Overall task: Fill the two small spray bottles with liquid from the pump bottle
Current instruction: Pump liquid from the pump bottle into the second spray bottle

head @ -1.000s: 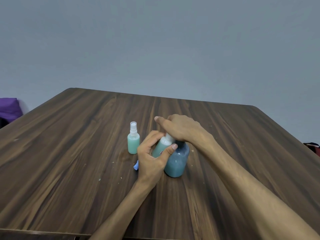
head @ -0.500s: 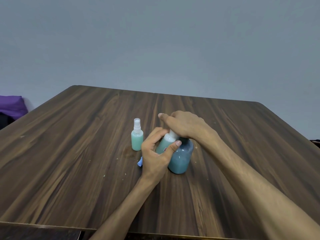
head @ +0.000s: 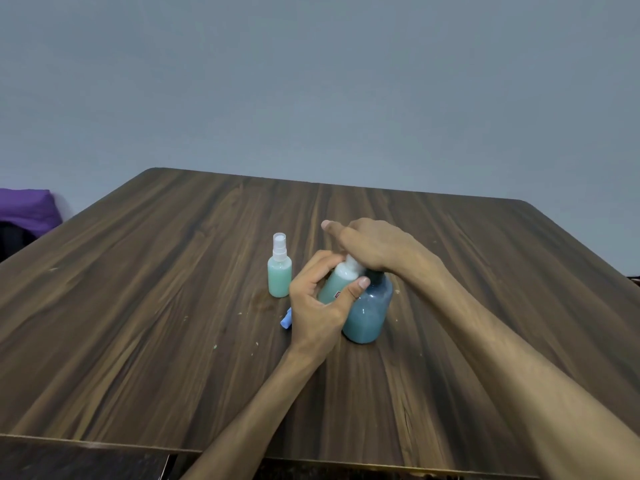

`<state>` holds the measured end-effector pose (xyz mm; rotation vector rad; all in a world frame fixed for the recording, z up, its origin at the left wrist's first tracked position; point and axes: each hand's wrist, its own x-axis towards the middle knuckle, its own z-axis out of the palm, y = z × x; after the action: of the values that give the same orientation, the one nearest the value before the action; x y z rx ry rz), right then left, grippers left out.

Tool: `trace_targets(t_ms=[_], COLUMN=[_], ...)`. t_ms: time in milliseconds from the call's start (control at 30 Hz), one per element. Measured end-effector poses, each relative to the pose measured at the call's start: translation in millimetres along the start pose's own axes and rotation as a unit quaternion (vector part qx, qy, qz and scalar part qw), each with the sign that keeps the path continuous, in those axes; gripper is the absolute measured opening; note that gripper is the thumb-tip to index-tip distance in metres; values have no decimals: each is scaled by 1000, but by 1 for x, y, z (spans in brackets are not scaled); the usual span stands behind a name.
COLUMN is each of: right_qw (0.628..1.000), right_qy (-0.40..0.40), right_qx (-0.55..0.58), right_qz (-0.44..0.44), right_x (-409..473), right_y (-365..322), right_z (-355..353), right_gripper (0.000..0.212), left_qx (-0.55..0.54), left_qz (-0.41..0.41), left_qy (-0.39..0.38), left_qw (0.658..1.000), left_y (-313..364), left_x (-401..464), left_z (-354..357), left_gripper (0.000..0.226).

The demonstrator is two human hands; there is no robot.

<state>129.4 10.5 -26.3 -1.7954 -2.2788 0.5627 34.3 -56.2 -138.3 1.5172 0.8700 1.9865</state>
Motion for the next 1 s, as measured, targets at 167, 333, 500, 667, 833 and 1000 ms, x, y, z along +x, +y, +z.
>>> trace_targets(t_ms=[167, 333, 500, 667, 833, 1000], right_qw=[1000, 1000, 1000, 1000, 1000, 999], right_qy=[14, 19, 7, 22, 12, 34], right_qx=[10, 13, -7, 2, -17, -19], right_qz=[-8, -9, -20, -15, -10, -17], right_x=[3, 4, 2, 3, -2, -4], right_y=[0, 4, 0, 2, -1, -5], right_z=[0, -2, 1, -3, 2, -4], right_gripper=[65, 68, 69, 71, 68, 70], left_qx=[1, 3, 5, 5, 8, -2], left_qz=[12, 16, 4, 12, -1, -4], left_qy=[-4, -3, -2, 1, -2, -5], left_qw=[1000, 1000, 1000, 1000, 1000, 1000], left_y=[0, 2, 1, 1, 0, 3], left_x=[1, -1, 1, 0, 0, 0], left_z=[1, 0, -1, -2, -2, 0], left_gripper=[16, 17, 14, 19, 15, 13])
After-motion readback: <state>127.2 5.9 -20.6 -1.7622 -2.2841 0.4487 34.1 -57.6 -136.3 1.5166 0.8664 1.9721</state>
